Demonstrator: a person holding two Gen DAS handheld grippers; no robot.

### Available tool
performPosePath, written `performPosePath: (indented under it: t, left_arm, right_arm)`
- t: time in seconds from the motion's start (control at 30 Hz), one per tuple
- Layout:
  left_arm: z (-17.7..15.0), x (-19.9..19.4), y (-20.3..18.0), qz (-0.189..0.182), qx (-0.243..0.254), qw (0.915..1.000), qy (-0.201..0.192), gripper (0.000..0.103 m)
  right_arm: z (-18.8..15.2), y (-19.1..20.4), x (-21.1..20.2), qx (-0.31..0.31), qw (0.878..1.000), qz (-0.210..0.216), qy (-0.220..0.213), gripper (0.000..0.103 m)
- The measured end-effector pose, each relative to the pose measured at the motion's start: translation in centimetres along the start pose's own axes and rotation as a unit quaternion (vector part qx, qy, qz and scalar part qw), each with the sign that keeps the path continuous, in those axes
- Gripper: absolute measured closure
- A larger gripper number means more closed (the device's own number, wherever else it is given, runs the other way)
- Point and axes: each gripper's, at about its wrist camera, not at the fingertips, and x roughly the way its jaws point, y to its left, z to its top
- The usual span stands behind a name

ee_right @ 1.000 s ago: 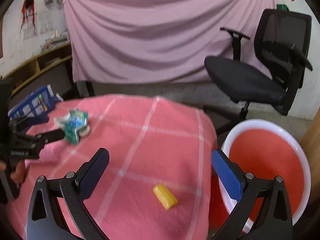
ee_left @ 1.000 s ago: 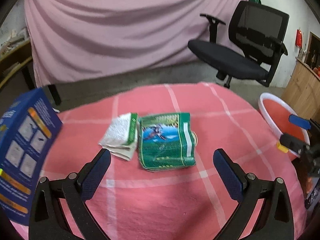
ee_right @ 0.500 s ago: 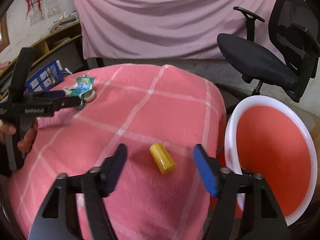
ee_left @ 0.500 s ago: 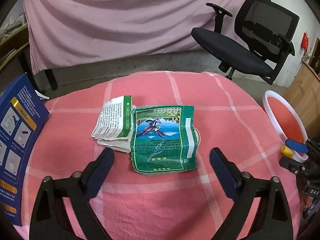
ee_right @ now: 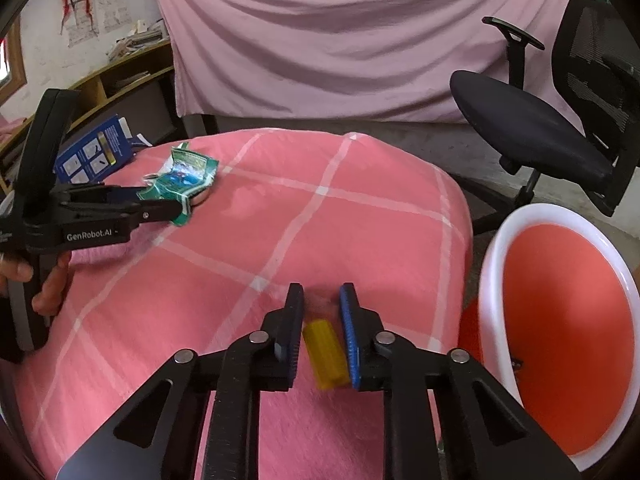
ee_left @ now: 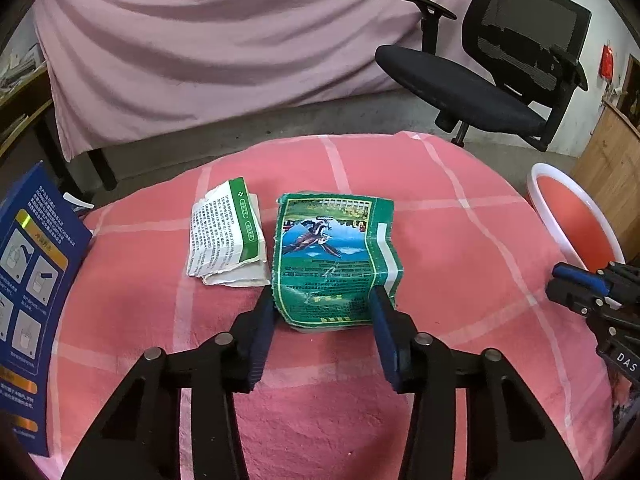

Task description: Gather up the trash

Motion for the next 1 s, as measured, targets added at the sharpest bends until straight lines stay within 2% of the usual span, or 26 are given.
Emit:
performPosePath:
  t: [0.2,0.47,0.67,1.0]
  left_arm:
    - [-0.2,-0.5,0.0,-0.016,-0.008,0.9998,-0.006,0.075]
    - [-0.6,-1.2,-1.0,-0.032,0.003,0.9995,-0.007,0.096]
    - [-0.9,-1.8,-2.3,-0.039,0.01,0.9992,-0.009,0.101]
    - [-2.0,-2.8,-3.3,-0.053,0.008,0.9985,-0.004,0.101]
  right_arm:
    - [0.4,0.4,0.4,-0.007,1.0,0.007,0.001,0.092]
    - [0.5,0.2,0.6,-0.005,1.0,0.011,0.003,0.093]
    - [0.5,0.2,0.6,-0.005,1.0,0.013,0.005,0.092]
    - [0.4,0.4,0.1,-0.001,0.999,0.034,0.001,0.093]
